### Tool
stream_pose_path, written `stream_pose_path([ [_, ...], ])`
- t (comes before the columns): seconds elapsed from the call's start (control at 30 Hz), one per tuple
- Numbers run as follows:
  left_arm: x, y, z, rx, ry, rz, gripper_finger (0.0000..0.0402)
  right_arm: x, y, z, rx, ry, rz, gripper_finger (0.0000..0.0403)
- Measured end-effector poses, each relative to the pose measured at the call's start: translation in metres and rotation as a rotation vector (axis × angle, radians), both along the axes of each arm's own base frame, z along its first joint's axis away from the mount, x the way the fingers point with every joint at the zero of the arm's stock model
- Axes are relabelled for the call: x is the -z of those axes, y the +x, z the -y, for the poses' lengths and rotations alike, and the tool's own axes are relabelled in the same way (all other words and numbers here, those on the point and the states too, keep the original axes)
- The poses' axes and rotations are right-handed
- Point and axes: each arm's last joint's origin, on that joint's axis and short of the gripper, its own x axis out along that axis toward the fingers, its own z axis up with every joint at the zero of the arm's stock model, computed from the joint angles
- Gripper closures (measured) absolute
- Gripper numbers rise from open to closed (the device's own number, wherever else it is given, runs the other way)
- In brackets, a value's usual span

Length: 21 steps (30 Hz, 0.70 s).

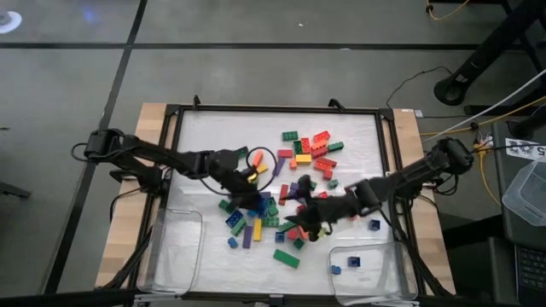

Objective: Sort blocks by size
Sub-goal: Put the small blue game piece into the right transparent bin

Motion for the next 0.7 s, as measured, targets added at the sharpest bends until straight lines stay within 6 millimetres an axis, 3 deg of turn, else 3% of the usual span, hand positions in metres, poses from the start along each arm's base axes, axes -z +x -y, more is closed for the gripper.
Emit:
stream_pose_path([
  [0.23,-0.006,0.001,0.011,0.033,0.057,0.102,0.0259,0.010,0.026,0.010,-0.189,0.045,0.053,0.0118],
  [0.53,-0.006,0.001,0.012,0.038,0.071,0.106,0.0259,0.022,0.044,0.010,-0.218,-0.016,0.122,0.0120],
  [0.7,-0.006,0.000,0.017,0.063,0.098,0.125,0.0259,0.022,0.047,0.020,-0.215,-0.001,0.120,0.0148],
])
